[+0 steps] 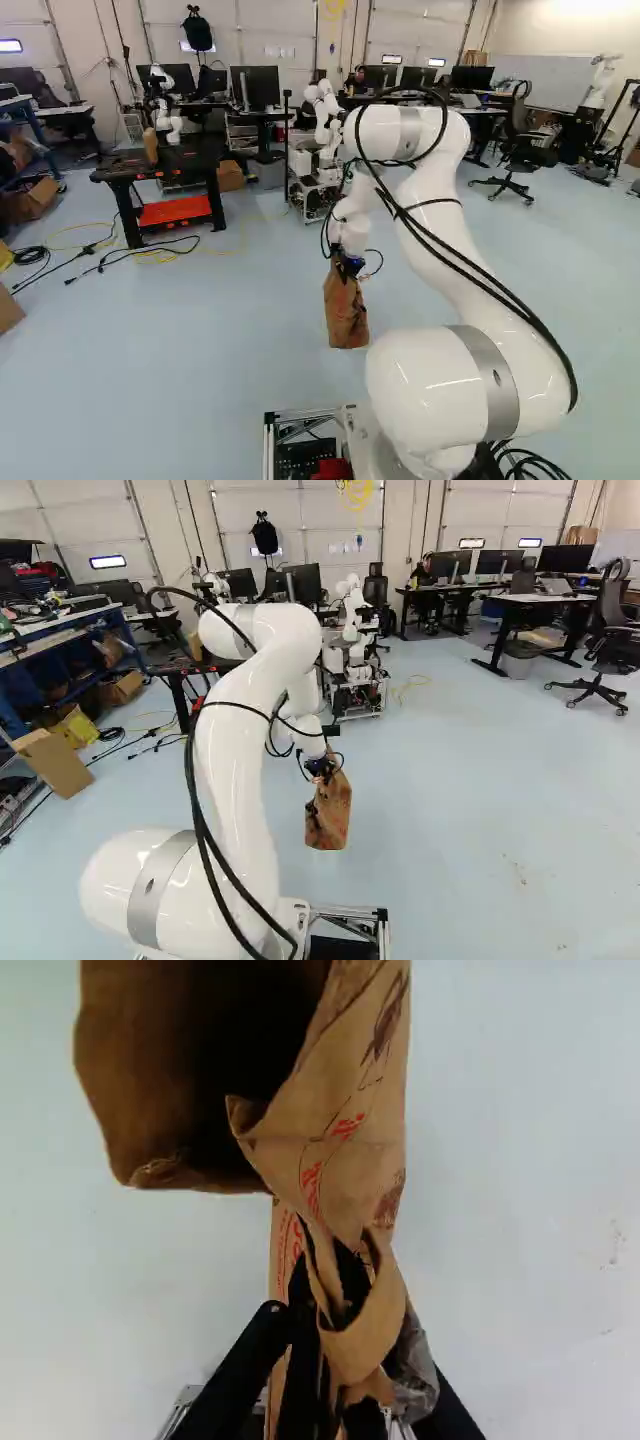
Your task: Pick up the grocery bag from the ground
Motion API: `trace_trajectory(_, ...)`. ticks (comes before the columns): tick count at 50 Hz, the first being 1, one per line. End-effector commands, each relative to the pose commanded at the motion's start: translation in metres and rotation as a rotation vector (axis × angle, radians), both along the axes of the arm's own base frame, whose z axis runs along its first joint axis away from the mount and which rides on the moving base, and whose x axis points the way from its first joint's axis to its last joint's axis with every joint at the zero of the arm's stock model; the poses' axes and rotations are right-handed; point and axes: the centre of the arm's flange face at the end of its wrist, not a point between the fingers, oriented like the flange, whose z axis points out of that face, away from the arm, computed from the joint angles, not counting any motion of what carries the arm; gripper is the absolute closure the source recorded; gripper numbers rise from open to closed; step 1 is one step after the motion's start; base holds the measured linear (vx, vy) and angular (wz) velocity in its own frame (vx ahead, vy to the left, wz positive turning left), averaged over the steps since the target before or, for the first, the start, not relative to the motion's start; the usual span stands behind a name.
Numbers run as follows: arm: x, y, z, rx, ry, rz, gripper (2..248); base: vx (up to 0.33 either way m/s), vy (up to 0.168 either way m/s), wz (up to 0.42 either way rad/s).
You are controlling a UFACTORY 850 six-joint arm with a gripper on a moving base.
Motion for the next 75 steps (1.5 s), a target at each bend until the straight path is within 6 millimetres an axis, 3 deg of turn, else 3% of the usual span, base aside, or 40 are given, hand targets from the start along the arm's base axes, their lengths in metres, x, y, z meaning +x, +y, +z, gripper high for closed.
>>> trace_trajectory(30, -0.01, 0.001, 0.044, -0.003, -0.038, 0.001, 229, 0.0, 0.0, 0.0)
trace_trajectory(75, -0.045, 0.009, 0.109, -0.005, -0.085, 0.012, 229, 0.0, 0.0, 0.0)
